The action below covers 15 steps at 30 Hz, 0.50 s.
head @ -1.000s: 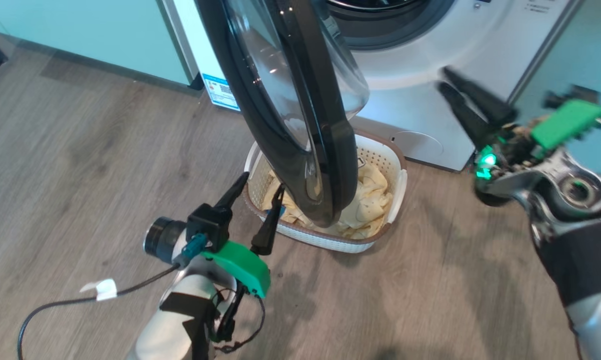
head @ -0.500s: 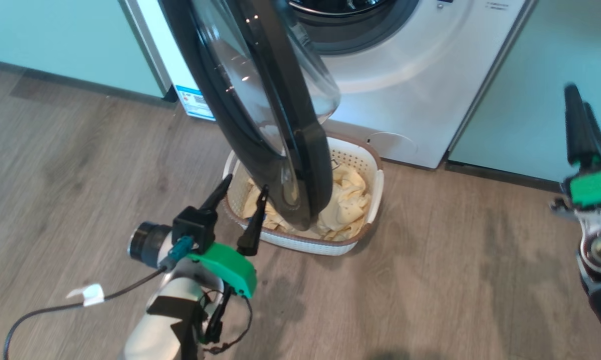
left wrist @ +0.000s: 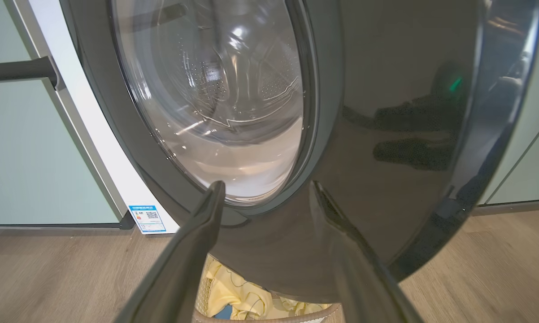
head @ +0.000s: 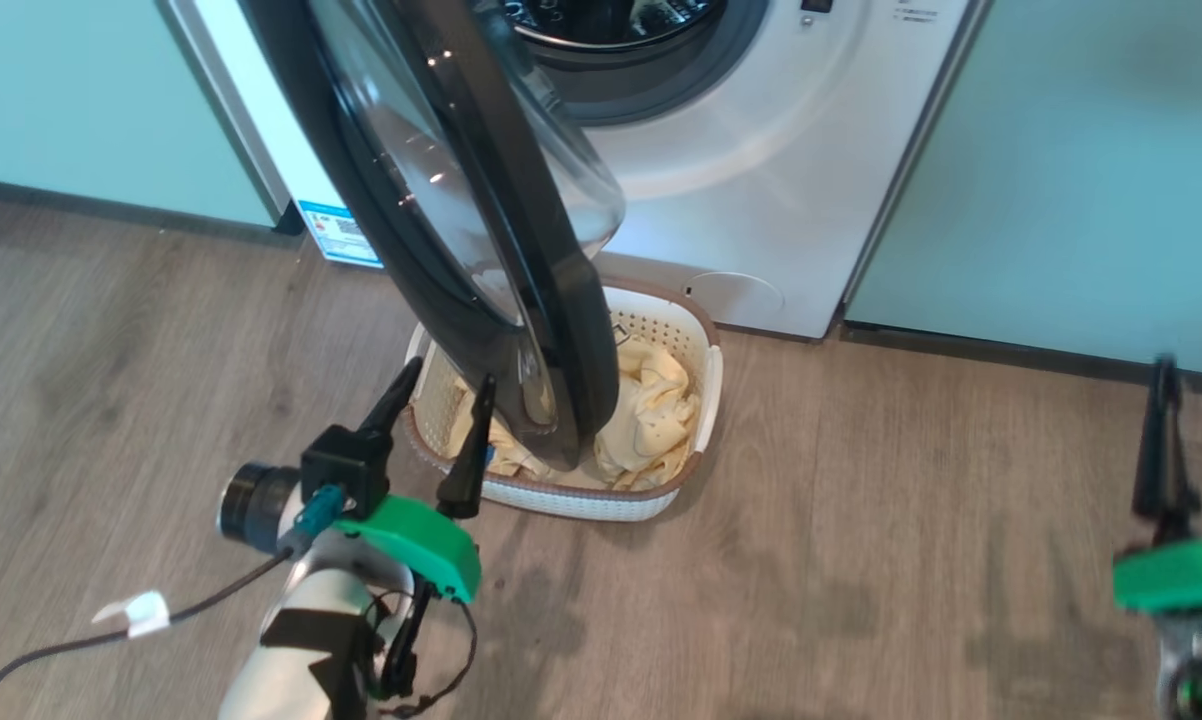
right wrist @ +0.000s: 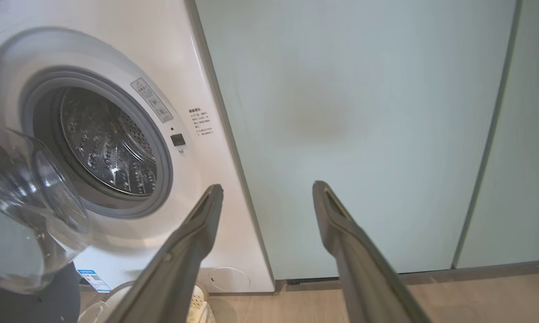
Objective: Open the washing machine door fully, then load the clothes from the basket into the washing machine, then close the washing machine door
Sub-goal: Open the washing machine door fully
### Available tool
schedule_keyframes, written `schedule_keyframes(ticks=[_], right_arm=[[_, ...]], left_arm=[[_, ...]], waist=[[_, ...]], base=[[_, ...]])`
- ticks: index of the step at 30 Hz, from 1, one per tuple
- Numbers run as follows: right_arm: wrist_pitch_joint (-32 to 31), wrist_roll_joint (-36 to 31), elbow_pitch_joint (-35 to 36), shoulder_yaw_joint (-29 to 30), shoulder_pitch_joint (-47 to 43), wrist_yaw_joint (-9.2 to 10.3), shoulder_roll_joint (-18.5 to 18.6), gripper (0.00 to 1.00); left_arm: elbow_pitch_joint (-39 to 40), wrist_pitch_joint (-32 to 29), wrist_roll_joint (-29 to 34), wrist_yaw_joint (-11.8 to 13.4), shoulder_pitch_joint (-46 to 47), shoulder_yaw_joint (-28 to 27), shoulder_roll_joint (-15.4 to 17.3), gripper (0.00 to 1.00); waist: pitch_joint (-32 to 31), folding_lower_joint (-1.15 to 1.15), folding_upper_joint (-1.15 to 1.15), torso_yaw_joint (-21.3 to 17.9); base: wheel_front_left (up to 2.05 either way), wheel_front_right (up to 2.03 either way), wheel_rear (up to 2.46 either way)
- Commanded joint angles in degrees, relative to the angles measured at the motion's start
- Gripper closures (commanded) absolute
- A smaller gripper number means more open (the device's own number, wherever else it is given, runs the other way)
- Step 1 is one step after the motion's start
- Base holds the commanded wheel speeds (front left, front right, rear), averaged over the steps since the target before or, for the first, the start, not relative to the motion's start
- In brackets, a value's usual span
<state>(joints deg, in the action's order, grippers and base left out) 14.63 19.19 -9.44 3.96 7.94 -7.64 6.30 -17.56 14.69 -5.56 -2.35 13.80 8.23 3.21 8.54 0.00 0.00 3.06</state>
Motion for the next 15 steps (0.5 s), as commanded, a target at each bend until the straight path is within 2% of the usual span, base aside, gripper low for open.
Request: schedule_keyframes(ticks=[1,8,15], right_arm=[[0.4,-2.2,3.0,-0.1,0.1,0.15,0.2,0.00],[0.4,-11.5,7.9,1.2,-8.0,0.15,-2.3,0.00],[0.4,-14.8,11.2,1.7,-13.0,0.15,-3.2,0.00]], left_arm=[[1.9,0.3,0.3,0.2,0.3,-2.4,1.5,0.00],[2.5,0.3,0.1,0.3,-0.8,-3.8,1.7,0.00],[2.4,0.3,0.0,0.1,-1.5,-4.6,1.6,0.00]], waist=[[0.0,0.00,0.00,-0.3],[-0.1,0.00,0.00,-1.4],[-0.9,0.00,0.00,-1.6]], base=[[0.00,0.00,0.00],[0.00,0.00,0.00],[0.00,0.00,0.00]])
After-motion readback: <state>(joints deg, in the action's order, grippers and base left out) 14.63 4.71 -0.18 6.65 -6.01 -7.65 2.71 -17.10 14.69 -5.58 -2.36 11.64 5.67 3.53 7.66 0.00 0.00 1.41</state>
